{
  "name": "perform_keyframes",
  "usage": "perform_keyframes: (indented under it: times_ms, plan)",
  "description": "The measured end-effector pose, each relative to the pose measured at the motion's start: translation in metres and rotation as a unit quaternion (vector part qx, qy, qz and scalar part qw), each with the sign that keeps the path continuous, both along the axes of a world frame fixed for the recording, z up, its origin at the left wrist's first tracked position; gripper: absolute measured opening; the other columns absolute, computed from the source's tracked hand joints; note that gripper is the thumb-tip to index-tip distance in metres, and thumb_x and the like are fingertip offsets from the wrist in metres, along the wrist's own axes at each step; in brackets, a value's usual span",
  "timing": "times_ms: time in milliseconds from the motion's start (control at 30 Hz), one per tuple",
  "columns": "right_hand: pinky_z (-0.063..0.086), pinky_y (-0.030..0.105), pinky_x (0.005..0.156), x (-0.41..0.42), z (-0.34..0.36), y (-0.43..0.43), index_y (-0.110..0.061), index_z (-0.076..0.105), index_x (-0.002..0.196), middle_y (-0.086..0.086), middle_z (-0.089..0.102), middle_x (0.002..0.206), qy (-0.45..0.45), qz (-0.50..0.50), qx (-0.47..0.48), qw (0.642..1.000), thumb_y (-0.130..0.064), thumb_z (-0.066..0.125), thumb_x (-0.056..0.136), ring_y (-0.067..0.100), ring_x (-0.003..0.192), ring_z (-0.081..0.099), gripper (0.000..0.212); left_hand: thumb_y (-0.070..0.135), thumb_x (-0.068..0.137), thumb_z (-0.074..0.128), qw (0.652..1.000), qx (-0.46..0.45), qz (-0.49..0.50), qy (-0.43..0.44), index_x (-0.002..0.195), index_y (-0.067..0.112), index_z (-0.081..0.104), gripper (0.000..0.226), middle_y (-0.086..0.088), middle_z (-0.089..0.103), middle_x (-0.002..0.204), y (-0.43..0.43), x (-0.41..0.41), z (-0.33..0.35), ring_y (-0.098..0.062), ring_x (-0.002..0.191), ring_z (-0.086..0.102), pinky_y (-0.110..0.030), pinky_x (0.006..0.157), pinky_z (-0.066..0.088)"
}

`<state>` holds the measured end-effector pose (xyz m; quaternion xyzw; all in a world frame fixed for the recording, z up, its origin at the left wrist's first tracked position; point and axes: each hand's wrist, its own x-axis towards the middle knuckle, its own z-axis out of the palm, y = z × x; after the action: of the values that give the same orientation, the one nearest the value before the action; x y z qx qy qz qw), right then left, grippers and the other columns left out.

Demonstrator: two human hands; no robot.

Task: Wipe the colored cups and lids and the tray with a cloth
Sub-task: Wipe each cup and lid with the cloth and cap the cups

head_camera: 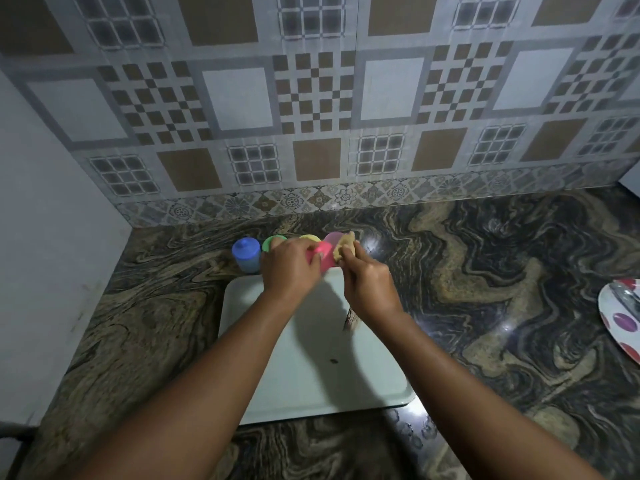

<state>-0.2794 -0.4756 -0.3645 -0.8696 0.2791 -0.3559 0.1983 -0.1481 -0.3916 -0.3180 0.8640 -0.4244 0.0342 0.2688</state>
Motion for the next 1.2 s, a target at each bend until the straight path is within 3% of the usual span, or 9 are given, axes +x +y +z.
perform_keyframes:
  times_ms: [133, 233, 400, 633, 800, 900, 1100, 1200]
  plan:
    - [0.052, 0.039, 0.06, 0.01, -0.001, -0.03, -0.011, 0.069, 0.105, 0.024, 0.069, 0.117, 0.039, -0.034, 0.018, 0.998, -0.018, 0.047, 0.099, 0.046, 0.079, 0.069, 0.024, 0.037, 0.087, 0.063, 0.999, 0.047, 0.017, 0.002, 0.106, 0.029, 0.072, 0.022, 0.0, 0.073, 0.103, -0.042, 0.008, -0.002, -0.03, 0.116, 0.049, -0.044, 0.093, 0.04]
    - [0.049, 0.039, 0.058, 0.017, -0.006, -0.048, -0.011, 0.067, 0.1, 0.019, 0.069, 0.106, 0.041, -0.049, 0.042, 0.997, -0.014, 0.049, 0.098, 0.044, 0.074, 0.067, 0.019, 0.038, 0.088, 0.062, 0.997, 0.079, 0.021, 0.009, 0.105, 0.03, 0.072, 0.021, -0.001, 0.073, 0.102, -0.065, 0.015, -0.013, -0.029, 0.12, 0.047, -0.044, 0.096, 0.036]
    - [0.059, 0.042, 0.073, 0.018, -0.014, -0.061, -0.001, 0.073, 0.116, 0.027, 0.071, 0.116, -0.01, -0.071, 0.087, 0.994, -0.012, 0.054, 0.095, 0.042, 0.091, 0.073, 0.03, 0.043, 0.088, 0.062, 0.993, 0.116, 0.011, 0.006, 0.106, 0.032, 0.073, 0.023, 0.0, 0.074, 0.1, -0.09, 0.024, -0.028, -0.029, 0.12, 0.045, -0.044, 0.096, 0.034]
    - [0.051, 0.029, 0.083, 0.014, -0.025, -0.064, 0.001, 0.074, 0.116, 0.026, 0.071, 0.118, -0.029, -0.098, 0.133, 0.986, -0.018, 0.054, 0.094, 0.037, 0.092, 0.075, 0.035, 0.042, 0.088, 0.064, 0.991, 0.134, -0.003, 0.001, 0.106, 0.031, 0.074, 0.023, -0.002, 0.074, 0.101, -0.105, 0.028, -0.037, -0.03, 0.119, 0.046, -0.047, 0.1, 0.034]
    - [0.049, 0.026, 0.083, 0.01, -0.023, -0.061, 0.002, 0.075, 0.112, 0.029, 0.071, 0.118, -0.058, -0.104, 0.119, 0.986, -0.002, 0.066, 0.092, 0.038, 0.093, 0.075, 0.023, 0.042, 0.09, 0.061, 0.985, 0.172, -0.001, 0.0, 0.108, 0.03, 0.072, 0.025, -0.006, 0.072, 0.106, -0.111, 0.032, -0.036, -0.033, 0.122, 0.046, -0.046, 0.098, 0.031]
    - [0.048, 0.025, 0.085, 0.008, -0.021, -0.058, 0.002, 0.074, 0.114, 0.025, 0.071, 0.119, -0.069, -0.106, 0.124, 0.984, -0.003, 0.065, 0.093, 0.037, 0.096, 0.075, 0.023, 0.044, 0.091, 0.058, 0.978, 0.209, 0.002, -0.004, 0.111, 0.03, 0.07, 0.027, -0.008, 0.072, 0.109, -0.112, 0.032, -0.037, -0.033, 0.123, 0.047, -0.048, 0.099, 0.031]
    - [0.042, 0.008, 0.084, 0.004, -0.017, -0.058, -0.001, 0.074, 0.116, 0.018, 0.075, 0.116, -0.073, -0.101, 0.14, 0.982, -0.01, 0.062, 0.096, 0.029, 0.098, 0.075, 0.025, 0.044, 0.091, 0.054, 0.964, 0.266, -0.006, -0.008, 0.115, 0.029, 0.069, 0.032, -0.005, 0.069, 0.116, -0.12, 0.031, -0.03, -0.03, 0.128, 0.044, -0.052, 0.105, 0.028]
    - [0.033, -0.006, 0.092, 0.001, -0.012, -0.056, -0.001, 0.074, 0.118, 0.021, 0.072, 0.122, -0.084, -0.111, 0.158, 0.978, -0.007, 0.064, 0.096, 0.027, 0.11, 0.071, 0.025, 0.039, 0.089, 0.054, 0.961, 0.277, -0.017, -0.015, 0.116, 0.028, 0.064, 0.031, -0.006, 0.069, 0.115, -0.121, 0.029, -0.033, -0.031, 0.126, 0.047, -0.056, 0.108, 0.024]
